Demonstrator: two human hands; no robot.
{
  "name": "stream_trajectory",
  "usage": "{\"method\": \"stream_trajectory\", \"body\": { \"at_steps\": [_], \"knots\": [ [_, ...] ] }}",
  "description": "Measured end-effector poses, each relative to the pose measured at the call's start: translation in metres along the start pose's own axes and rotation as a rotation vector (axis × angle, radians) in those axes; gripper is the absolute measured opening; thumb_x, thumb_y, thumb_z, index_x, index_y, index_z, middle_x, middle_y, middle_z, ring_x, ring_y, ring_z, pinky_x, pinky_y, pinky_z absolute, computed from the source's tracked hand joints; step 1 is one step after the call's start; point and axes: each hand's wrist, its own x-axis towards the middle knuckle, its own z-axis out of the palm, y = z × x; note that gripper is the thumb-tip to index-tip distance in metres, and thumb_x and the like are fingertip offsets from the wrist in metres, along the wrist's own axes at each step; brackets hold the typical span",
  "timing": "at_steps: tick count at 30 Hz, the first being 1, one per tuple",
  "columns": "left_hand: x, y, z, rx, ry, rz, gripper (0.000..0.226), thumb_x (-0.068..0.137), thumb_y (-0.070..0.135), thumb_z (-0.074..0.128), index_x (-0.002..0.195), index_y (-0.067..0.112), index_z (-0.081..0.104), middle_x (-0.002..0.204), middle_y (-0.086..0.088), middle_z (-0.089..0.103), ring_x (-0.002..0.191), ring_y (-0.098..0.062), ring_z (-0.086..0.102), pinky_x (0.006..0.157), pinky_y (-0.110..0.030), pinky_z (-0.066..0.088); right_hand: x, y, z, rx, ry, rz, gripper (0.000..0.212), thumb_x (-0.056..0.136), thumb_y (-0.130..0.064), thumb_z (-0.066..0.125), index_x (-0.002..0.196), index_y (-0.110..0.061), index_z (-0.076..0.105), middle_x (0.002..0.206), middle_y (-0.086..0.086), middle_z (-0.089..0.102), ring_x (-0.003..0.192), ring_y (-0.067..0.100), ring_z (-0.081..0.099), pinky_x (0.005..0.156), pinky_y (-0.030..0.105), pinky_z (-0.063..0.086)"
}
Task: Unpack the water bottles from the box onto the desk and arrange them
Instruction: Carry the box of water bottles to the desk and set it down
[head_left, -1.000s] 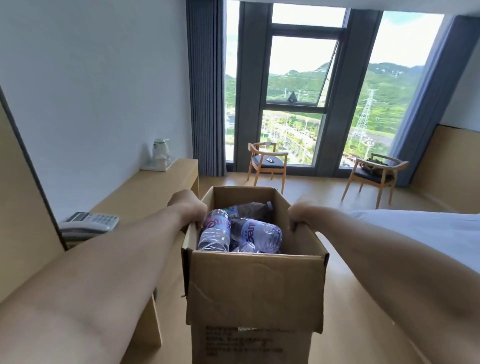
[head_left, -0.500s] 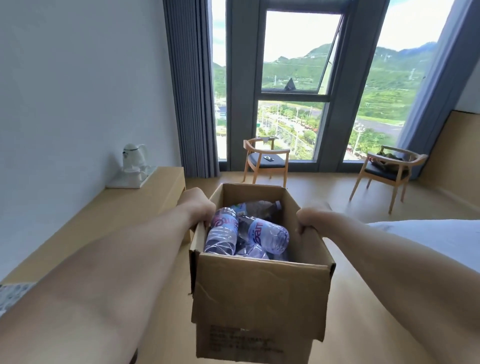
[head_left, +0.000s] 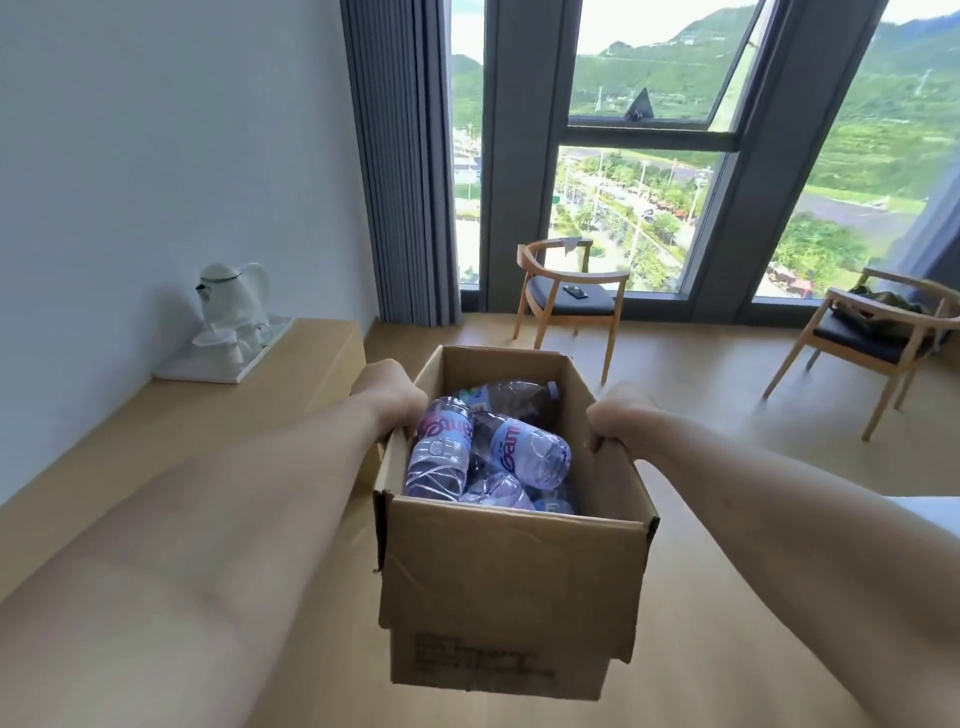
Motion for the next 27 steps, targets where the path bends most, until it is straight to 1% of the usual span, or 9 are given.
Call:
{"method": "stream_trajectory", "body": {
  "at_steps": [3, 5, 9, 13, 17, 20, 23, 25, 27],
  "knots": [
    [0.056, 0.007, 0.022, 0.004, 0.017, -0.056, 0.014, 0.055, 0.005, 0.071, 0.068, 0.005, 0.065, 0.073, -0.009, 0.063, 0.063, -0.022, 0.06, 0.046, -0.025, 0.043, 0.064, -0.015, 0.011, -0.01, -0.092, 0.007, 0.023, 0.066, 0.006, 0.078, 0.071, -0.002, 0.058, 0.07, 0.016, 0.061, 0.049, 0.027, 0.06, 0.025, 0.019, 0.039],
    [0.089, 0.006, 0.036, 0.018, 0.025, -0.106, 0.011, 0.058, 0.007, 0.07, 0.066, 0.005, 0.063, 0.069, -0.008, 0.061, 0.06, -0.021, 0.058, 0.047, -0.024, 0.042, 0.102, -0.028, 0.019, -0.02, -0.105, 0.006, 0.022, 0.067, 0.009, 0.077, 0.07, -0.001, 0.057, 0.068, 0.017, 0.061, 0.047, 0.028, 0.06, 0.025, 0.021, 0.04],
    [0.151, -0.003, 0.062, 0.035, 0.029, -0.171, 0.011, 0.062, 0.007, 0.069, 0.062, 0.006, 0.059, 0.072, -0.01, 0.059, 0.071, -0.029, 0.062, 0.054, -0.026, 0.043, 0.174, -0.053, 0.046, -0.039, -0.131, -0.007, 0.02, 0.061, 0.012, 0.075, 0.072, 0.003, 0.062, 0.07, 0.021, 0.065, 0.05, 0.032, 0.065, 0.034, 0.031, 0.05],
    [0.209, -0.025, 0.09, 0.036, 0.001, -0.266, 0.009, 0.062, 0.004, 0.068, 0.06, 0.006, 0.059, 0.065, -0.009, 0.057, 0.052, -0.021, 0.051, 0.039, -0.026, 0.035, 0.236, -0.069, 0.091, -0.098, -0.178, -0.003, 0.019, 0.06, 0.011, 0.073, 0.069, 0.002, 0.06, 0.065, 0.02, 0.063, 0.046, 0.033, 0.063, 0.033, 0.031, 0.049],
    [0.267, -0.064, 0.127, -0.035, -0.031, -0.348, 0.008, 0.064, 0.006, 0.064, 0.062, 0.006, 0.056, 0.067, -0.008, 0.057, 0.056, -0.021, 0.05, 0.041, -0.023, 0.032, 0.294, -0.081, 0.15, -0.169, -0.221, 0.009, 0.011, 0.061, 0.009, 0.067, 0.067, 0.001, 0.064, 0.064, 0.019, 0.065, 0.048, 0.032, 0.065, 0.035, 0.029, 0.048],
    [0.311, -0.101, 0.161, -0.078, -0.064, -0.436, 0.012, 0.072, 0.01, 0.066, 0.067, 0.006, 0.056, 0.07, -0.006, 0.054, 0.058, -0.02, 0.049, 0.047, -0.025, 0.036, 0.338, -0.087, 0.206, -0.215, -0.248, 0.019, 0.009, 0.065, 0.005, 0.065, 0.069, -0.002, 0.062, 0.065, 0.015, 0.064, 0.047, 0.028, 0.063, 0.032, 0.023, 0.043],
    [0.353, -0.137, 0.199, -0.118, -0.086, -0.531, 0.015, 0.08, 0.013, 0.067, 0.077, 0.002, 0.057, 0.08, -0.008, 0.055, 0.062, -0.017, 0.05, 0.049, -0.026, 0.036, 0.382, -0.086, 0.264, -0.284, -0.268, 0.022, 0.007, 0.069, -0.001, 0.062, 0.071, -0.007, 0.059, 0.068, 0.011, 0.062, 0.048, 0.025, 0.059, 0.03, 0.016, 0.037],
    [0.375, -0.16, 0.228, -0.137, -0.094, -0.596, 0.019, 0.083, 0.012, 0.067, 0.091, -0.002, 0.058, 0.091, -0.012, 0.056, 0.076, -0.022, 0.055, 0.056, -0.025, 0.04, 0.409, -0.081, 0.303, -0.312, -0.289, 0.014, 0.005, 0.07, -0.004, 0.061, 0.071, -0.008, 0.058, 0.07, 0.009, 0.06, 0.053, 0.025, 0.059, 0.037, 0.017, 0.039],
    [0.395, -0.184, 0.256, -0.141, -0.099, -0.672, 0.025, 0.085, 0.015, 0.068, 0.098, -0.004, 0.059, 0.098, -0.014, 0.058, 0.079, -0.023, 0.055, 0.061, -0.027, 0.042, 0.436, -0.075, 0.342, -0.341, -0.322, 0.007, 0.004, 0.07, -0.007, 0.059, 0.07, -0.009, 0.057, 0.071, 0.007, 0.058, 0.058, 0.024, 0.057, 0.043, 0.019, 0.039]
  ]
}}
